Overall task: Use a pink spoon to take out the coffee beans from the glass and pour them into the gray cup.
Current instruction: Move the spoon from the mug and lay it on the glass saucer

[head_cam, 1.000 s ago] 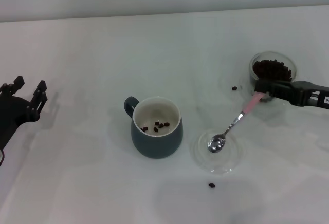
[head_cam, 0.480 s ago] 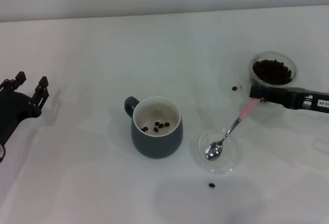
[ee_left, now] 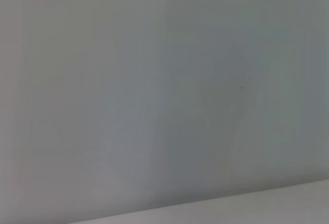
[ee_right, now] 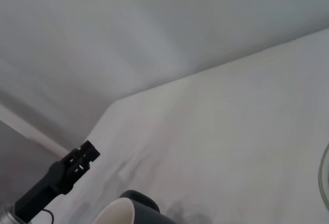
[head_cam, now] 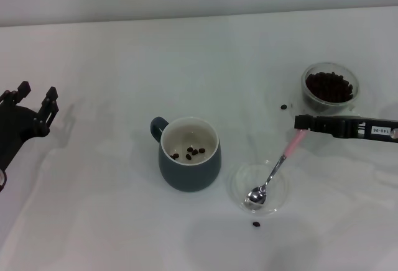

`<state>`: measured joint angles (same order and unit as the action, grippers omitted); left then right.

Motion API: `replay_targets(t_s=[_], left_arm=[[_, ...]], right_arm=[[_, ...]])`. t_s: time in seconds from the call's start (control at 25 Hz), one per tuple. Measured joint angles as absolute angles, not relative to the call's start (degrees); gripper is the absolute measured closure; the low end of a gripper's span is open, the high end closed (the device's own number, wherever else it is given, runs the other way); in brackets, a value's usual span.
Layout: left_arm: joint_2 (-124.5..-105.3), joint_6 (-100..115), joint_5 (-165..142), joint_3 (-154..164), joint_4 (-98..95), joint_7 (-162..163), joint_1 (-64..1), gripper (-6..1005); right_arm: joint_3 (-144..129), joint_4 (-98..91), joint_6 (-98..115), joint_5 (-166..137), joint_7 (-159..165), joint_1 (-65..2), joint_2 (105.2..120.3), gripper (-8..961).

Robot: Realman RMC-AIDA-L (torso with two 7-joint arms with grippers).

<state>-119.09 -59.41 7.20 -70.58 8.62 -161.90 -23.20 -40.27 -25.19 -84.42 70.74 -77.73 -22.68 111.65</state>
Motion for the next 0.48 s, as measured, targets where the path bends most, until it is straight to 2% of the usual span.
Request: replay_targets(t_s=[0.48], left_arm=[[-119.11, -59.4, 7.2, -70.6, 8.6, -161.9, -23.2, 476]], right_arm=[[-39.8, -23.5, -82.9, 70.7, -77.2, -22.9, 111.95, 806]])
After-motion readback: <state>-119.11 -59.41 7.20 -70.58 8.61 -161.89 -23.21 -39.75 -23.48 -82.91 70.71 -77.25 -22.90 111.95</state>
